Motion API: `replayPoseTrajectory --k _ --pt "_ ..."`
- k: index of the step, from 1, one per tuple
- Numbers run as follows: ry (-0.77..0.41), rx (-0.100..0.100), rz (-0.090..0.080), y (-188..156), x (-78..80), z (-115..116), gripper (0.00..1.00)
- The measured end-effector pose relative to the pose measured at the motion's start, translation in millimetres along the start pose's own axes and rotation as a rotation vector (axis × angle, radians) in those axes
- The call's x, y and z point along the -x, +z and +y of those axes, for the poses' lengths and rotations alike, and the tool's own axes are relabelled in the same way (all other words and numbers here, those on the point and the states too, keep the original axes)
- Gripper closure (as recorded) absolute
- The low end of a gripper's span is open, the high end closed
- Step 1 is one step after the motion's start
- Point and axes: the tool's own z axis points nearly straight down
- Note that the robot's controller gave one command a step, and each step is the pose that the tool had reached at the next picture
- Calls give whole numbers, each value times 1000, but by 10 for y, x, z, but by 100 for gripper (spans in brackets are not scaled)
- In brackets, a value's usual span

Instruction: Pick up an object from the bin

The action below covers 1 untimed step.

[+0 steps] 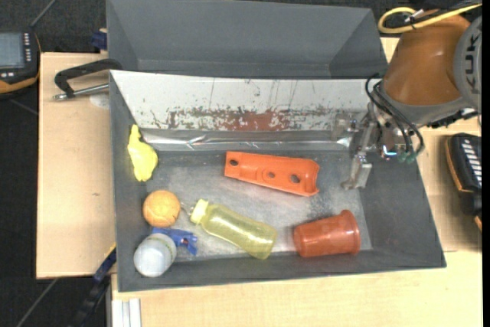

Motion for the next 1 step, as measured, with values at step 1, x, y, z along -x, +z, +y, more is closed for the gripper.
replayPoseTrajectory --k 1 --pt "-1 0 -4 -28 5 2 0"
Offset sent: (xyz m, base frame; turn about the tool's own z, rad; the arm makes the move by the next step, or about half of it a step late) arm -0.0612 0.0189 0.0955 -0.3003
